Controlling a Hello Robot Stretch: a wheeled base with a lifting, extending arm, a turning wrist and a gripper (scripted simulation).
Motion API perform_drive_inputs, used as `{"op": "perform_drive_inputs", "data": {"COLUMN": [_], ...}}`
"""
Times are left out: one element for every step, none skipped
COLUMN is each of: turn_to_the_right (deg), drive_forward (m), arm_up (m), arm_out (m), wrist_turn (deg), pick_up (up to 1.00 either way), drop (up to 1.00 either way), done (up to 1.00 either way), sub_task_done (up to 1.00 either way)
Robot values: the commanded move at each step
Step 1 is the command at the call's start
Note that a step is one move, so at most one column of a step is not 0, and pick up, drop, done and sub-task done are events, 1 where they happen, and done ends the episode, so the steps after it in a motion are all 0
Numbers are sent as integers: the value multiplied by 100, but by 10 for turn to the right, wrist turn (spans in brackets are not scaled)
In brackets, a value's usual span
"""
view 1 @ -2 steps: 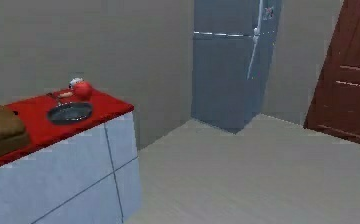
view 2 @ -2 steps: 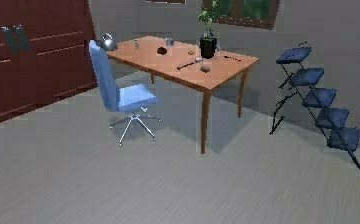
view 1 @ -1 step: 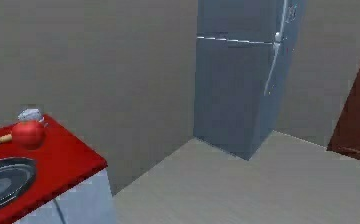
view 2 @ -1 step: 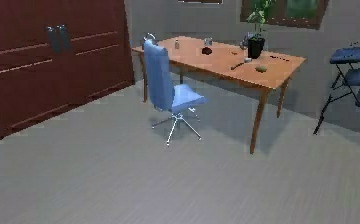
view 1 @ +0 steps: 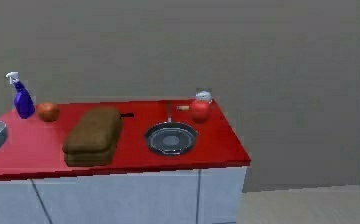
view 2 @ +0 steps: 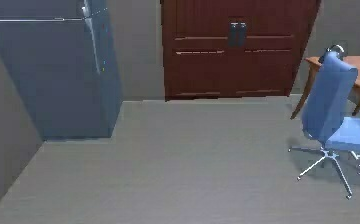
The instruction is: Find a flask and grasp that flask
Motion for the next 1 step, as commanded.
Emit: {"op": "perform_drive_inputs", "data": {"turn_to_the_right": [-450], "drive_forward": [0], "arm_up": [0], "arm_out": [0], "wrist_turn": [0], "pick_up": [0], "drop": [0], "done": [0], "sub_task_done": [0]}}
